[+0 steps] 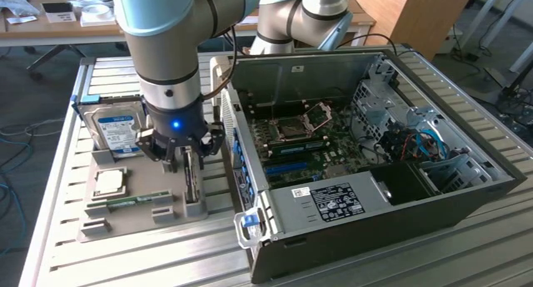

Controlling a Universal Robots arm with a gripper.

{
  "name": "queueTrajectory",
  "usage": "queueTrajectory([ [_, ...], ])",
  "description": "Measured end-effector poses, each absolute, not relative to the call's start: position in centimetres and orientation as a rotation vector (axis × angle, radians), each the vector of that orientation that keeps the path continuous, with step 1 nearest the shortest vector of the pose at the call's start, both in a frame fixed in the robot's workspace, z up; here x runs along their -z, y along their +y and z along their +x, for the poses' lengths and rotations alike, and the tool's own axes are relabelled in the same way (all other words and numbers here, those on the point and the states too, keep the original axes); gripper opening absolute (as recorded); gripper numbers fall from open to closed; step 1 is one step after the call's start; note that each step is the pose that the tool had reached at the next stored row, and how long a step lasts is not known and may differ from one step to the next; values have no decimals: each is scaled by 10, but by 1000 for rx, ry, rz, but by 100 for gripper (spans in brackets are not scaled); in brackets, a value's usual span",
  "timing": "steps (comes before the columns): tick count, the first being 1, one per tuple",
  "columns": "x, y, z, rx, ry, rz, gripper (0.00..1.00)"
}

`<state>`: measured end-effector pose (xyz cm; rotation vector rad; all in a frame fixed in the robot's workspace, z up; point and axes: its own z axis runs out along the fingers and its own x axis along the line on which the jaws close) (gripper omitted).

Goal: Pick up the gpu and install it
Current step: 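Pick up the gpu and move the gpu toward the slot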

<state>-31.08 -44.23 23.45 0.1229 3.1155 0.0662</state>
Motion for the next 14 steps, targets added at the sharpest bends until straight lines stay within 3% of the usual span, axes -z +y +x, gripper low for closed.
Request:
queueTrajectory([
  [14, -231, -442, -311, -66, 3116, 123, 53],
])
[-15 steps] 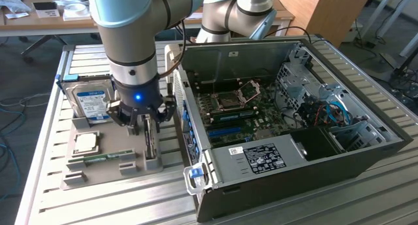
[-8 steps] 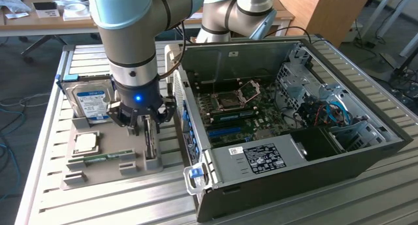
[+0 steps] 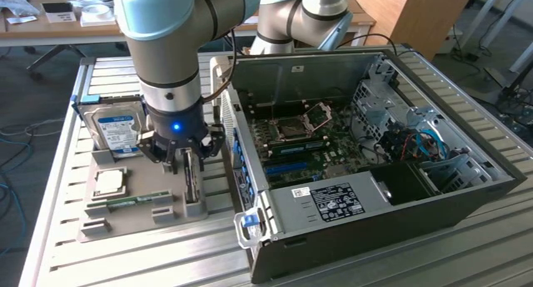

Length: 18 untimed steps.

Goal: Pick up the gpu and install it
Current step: 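Pick up the gpu and move the gpu toward the slot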

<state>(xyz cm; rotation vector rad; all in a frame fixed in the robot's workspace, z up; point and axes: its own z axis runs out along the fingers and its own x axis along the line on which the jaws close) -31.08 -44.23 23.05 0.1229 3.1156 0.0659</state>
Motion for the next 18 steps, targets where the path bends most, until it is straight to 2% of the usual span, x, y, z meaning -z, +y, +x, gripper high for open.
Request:
queueTrajectory([
  [6, -230, -442, -311, -66, 3116, 123, 51],
  [7, -230, -442, -311, -66, 3115, 123, 45],
  [18, -230, -442, -310, -66, 3115, 123, 45],
])
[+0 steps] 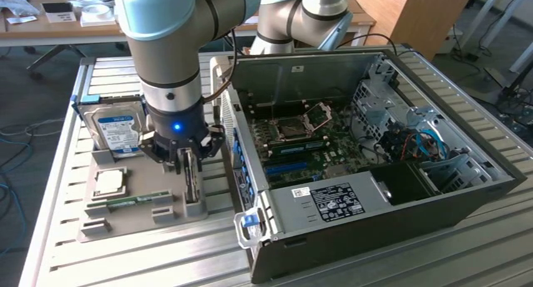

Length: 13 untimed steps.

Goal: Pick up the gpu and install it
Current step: 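Pick up the gpu and move the gpu toward the slot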

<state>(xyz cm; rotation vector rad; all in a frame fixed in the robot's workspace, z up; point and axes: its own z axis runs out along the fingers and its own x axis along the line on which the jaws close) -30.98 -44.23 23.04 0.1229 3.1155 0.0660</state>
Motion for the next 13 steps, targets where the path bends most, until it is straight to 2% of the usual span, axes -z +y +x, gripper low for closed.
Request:
queueTrajectory([
  [13, -230, -442, -311, -66, 3115, 123, 44],
])
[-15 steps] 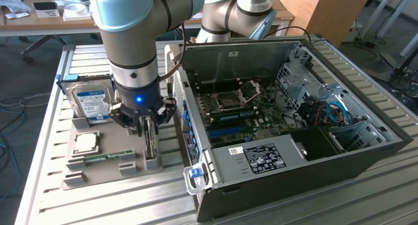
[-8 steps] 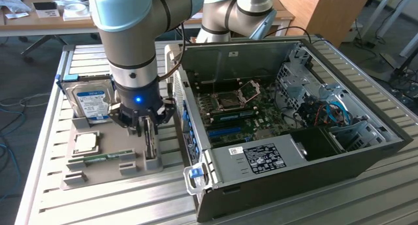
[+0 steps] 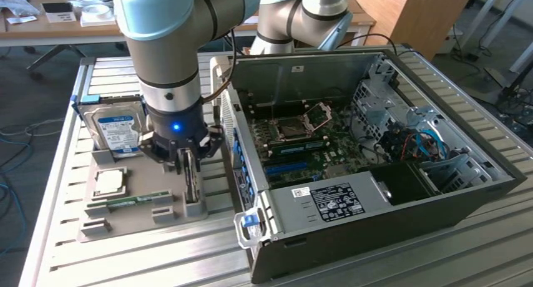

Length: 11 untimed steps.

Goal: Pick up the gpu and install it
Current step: 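Pick up the gpu and move the gpu toward the slot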

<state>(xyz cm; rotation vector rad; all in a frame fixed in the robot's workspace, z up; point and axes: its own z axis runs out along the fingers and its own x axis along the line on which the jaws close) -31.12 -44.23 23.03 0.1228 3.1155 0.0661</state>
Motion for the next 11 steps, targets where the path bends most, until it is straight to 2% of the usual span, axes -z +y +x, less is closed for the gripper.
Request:
queueTrajectory([
  [1, -230, -442, -311, -66, 3115, 123, 37],
  [2, -230, -442, -311, -66, 3115, 123, 37],
  [3, -230, -442, -311, -66, 3116, 123, 31],
  [5, -230, -442, -311, -66, 3116, 123, 27],
  [11, -230, -442, -311, -66, 3116, 123, 27],
])
